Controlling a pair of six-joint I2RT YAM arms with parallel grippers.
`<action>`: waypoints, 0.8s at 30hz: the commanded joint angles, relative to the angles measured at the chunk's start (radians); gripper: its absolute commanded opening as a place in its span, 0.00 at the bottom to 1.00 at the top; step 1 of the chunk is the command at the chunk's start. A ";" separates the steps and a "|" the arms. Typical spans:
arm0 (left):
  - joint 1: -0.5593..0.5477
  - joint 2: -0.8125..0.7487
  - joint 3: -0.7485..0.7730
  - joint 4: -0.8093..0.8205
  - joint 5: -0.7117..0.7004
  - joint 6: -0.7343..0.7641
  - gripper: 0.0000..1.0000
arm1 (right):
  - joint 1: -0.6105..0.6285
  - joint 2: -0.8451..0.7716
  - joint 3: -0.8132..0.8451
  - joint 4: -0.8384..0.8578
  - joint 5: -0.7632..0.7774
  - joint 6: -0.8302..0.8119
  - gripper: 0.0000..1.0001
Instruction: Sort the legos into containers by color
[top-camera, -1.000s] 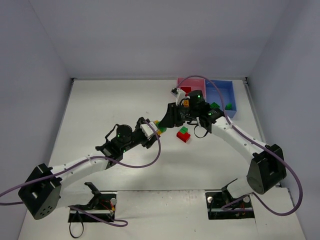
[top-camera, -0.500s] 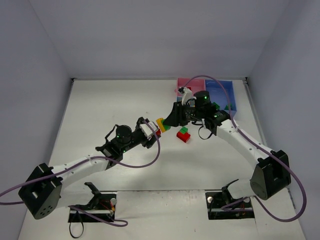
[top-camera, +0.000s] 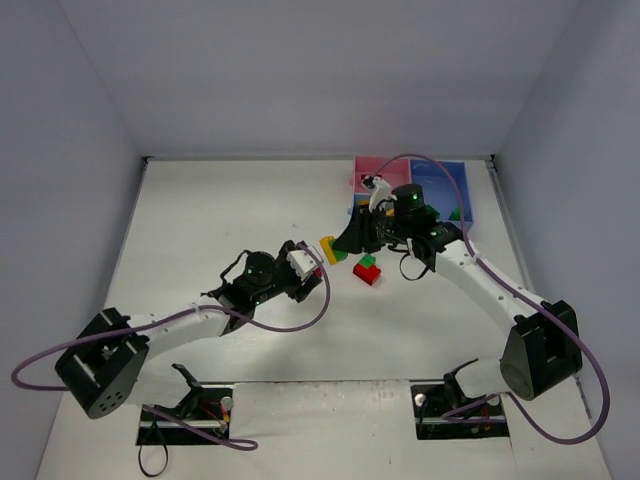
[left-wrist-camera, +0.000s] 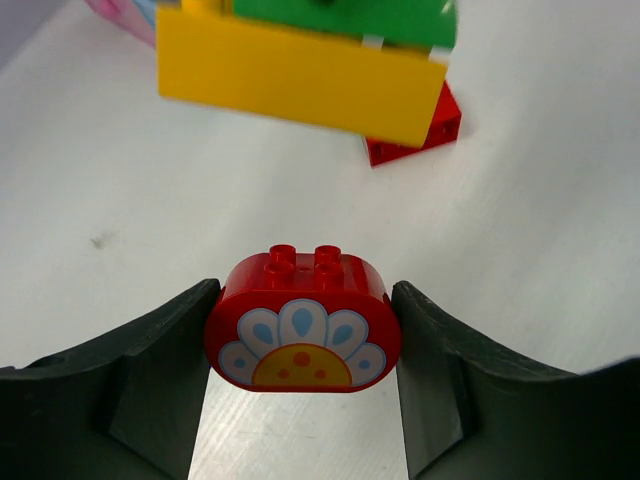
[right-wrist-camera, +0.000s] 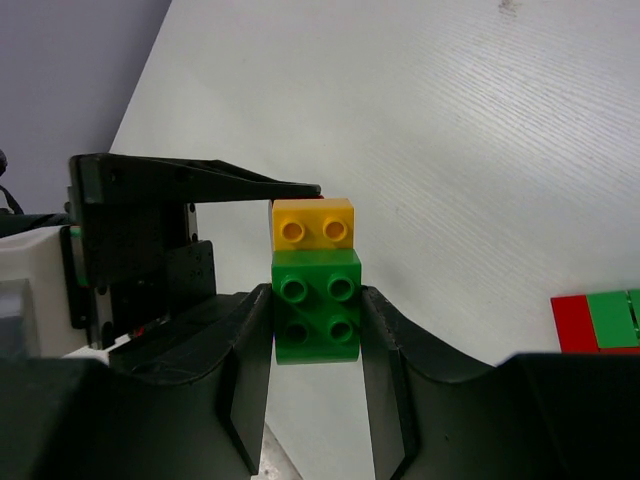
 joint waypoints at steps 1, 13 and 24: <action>0.000 0.074 0.028 0.045 -0.025 -0.052 0.15 | -0.011 -0.042 -0.023 0.050 0.047 -0.018 0.00; 0.000 0.296 0.093 0.053 -0.066 -0.173 0.44 | -0.069 -0.093 -0.107 0.019 0.130 -0.029 0.00; 0.002 0.186 0.120 0.019 -0.066 -0.211 0.73 | -0.117 -0.119 -0.116 0.010 0.075 -0.061 0.00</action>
